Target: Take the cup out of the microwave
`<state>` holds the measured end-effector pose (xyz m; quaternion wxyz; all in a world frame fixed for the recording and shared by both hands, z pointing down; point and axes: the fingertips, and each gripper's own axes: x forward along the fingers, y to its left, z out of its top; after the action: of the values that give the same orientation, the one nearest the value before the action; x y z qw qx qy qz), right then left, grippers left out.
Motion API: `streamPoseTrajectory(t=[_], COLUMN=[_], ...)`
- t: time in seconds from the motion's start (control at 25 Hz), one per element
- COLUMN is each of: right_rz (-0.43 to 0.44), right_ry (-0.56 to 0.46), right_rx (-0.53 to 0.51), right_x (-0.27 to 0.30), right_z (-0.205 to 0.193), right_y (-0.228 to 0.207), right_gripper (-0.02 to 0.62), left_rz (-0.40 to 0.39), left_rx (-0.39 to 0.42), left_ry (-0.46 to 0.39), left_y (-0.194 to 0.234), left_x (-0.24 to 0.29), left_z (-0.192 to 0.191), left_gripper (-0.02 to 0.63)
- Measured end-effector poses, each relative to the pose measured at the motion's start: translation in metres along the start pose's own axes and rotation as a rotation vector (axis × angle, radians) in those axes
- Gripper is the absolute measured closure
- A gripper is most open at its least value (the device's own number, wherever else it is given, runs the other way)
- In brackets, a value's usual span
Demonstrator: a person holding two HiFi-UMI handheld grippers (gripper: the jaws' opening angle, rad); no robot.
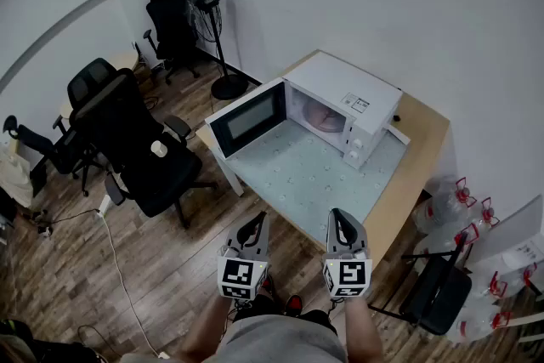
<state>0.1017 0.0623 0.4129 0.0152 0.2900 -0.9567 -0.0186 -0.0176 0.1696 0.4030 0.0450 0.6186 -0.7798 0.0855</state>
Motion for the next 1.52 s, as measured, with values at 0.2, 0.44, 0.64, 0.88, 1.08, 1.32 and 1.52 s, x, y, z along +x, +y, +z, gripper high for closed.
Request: streamPoseTrajectory(t=[0.2, 0.44, 0.64, 0.88, 1.08, 1.32, 1.52], right_rz=[0.016, 0.016, 0.018, 0.007, -0.018, -0.055, -0.102], right_ry=[-0.012, -0.011, -0.012, 0.001, 0.014, 0.045, 0.062], right_rx=[0.018, 0.010, 0.009, 0.028, 0.032, 0.044, 0.056], right_x=[0.004, 0.014, 0.028, 0.057, 0.096, 0.150, 0.195], right_z=[0.001, 0.000, -0.001, -0.009, -0.012, -0.016, -0.017], right_y=[-0.003, -0.010, -0.016, -0.030, -0.041, -0.050, -0.062], right_gripper=[0.577, 0.577, 0.577, 0.577, 0.577, 0.577, 0.577], left_rz=[0.004, 0.010, 0.009, -0.006, -0.034, -0.080, -0.134], left_rx=[0.000, -0.002, -0.001, 0.005, 0.006, 0.007, 0.011], left_ry=[-0.002, -0.004, -0.005, 0.008, 0.014, 0.034, 0.049], left_y=[0.001, 0.001, 0.004, 0.016, 0.035, 0.068, 0.091], left_x=[0.007, 0.018, 0.035, 0.069, 0.109, 0.166, 0.211], left_z=[0.001, 0.004, 0.006, 0.006, 0.009, 0.015, 0.017], left_gripper=[0.583, 0.583, 0.583, 0.583, 0.583, 0.583, 0.583])
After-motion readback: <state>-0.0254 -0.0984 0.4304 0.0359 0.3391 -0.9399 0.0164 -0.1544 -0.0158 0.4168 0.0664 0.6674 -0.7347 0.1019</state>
